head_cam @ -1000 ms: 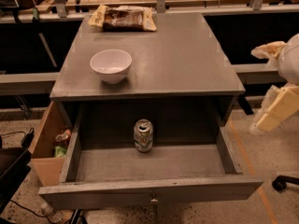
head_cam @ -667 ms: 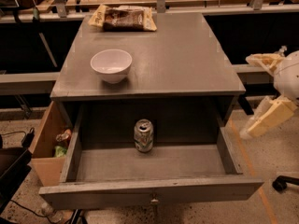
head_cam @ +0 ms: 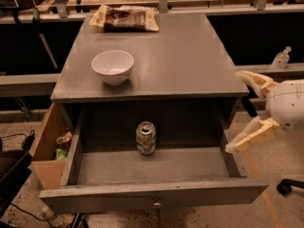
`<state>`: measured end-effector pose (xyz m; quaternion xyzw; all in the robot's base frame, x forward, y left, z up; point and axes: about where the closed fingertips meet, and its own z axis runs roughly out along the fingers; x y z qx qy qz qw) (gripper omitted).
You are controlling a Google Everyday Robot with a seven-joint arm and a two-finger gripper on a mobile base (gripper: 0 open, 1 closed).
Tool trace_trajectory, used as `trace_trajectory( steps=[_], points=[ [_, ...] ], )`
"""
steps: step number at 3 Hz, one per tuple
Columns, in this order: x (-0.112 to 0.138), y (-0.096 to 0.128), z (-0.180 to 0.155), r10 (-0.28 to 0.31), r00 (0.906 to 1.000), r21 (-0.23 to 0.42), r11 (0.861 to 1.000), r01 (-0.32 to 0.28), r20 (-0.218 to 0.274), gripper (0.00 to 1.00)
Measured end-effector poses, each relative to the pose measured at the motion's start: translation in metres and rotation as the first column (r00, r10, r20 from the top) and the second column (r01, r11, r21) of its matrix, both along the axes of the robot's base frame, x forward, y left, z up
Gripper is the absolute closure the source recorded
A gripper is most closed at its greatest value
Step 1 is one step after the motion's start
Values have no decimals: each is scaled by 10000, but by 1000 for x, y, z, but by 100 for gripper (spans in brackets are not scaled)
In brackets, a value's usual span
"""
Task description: Pick 7up can from top drawer and place on counter
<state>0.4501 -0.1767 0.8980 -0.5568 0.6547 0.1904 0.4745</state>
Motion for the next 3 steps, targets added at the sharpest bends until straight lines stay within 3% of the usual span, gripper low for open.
trace_trajectory(
  steps=[2, 3],
  points=[
    [8, 11, -18, 28, 9998, 273, 9996, -23, -183, 0],
    [24, 39, -61, -66, 9985, 535, 9985, 95, -547, 0]
  ],
)
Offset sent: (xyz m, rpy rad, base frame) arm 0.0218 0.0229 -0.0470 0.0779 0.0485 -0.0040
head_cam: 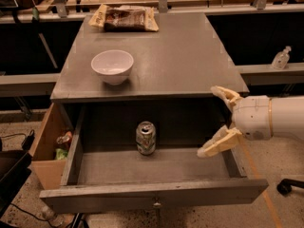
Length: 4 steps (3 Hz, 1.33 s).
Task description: Pick 7up can from top drawer and place on counter
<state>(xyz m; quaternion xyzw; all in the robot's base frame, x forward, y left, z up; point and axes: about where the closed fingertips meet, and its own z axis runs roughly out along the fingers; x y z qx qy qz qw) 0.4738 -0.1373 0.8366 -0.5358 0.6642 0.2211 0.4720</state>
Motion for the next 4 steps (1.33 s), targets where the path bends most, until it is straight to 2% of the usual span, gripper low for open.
trace_trajectory(
  steps=[2, 4],
  points=[
    [35, 48, -79, -260, 9997, 571, 9980, 261, -14, 0],
    [56, 89, -127, 94, 9993, 1011, 9949, -57, -362, 0]
  ],
)
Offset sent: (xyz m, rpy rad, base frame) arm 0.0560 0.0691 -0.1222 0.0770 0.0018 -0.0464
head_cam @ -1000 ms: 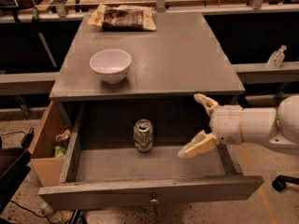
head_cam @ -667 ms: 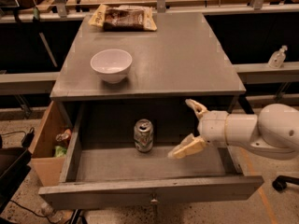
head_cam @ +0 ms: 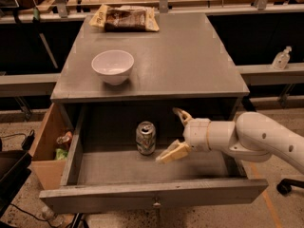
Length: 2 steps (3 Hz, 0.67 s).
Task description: Pick 7up can from top drawer and place on counter
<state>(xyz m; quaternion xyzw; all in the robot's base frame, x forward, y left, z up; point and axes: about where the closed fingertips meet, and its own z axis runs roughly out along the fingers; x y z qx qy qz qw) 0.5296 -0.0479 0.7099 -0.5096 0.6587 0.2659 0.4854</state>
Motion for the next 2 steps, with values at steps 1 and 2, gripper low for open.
trace_trajectory(
  steps=[1, 2],
  points=[
    [8, 20, -9, 276, 9996, 346, 9990, -273, -90, 0],
    [12, 39, -17, 542, 9984, 729, 9959, -531, -139, 17]
  ],
)
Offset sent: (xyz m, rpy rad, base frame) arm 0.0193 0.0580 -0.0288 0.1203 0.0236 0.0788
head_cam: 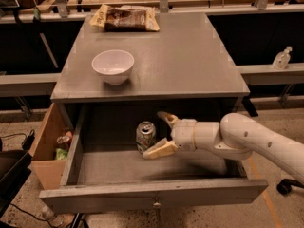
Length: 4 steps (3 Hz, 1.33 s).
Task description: Pick 7up can from top drawer and place on counter
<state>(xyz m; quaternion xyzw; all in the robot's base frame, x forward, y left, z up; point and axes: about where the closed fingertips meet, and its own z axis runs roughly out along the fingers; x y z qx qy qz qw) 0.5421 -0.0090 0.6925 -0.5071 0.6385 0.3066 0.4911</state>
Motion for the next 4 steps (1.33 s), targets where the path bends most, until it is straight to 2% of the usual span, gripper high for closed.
trace_trajectory(
  steps=[3, 4],
  points=[
    [-1, 41, -36, 609, 9971, 717, 9958, -576, -448, 87],
    [-2, 43, -36, 640, 9969, 725, 9955, -607, -449, 100]
  ],
)
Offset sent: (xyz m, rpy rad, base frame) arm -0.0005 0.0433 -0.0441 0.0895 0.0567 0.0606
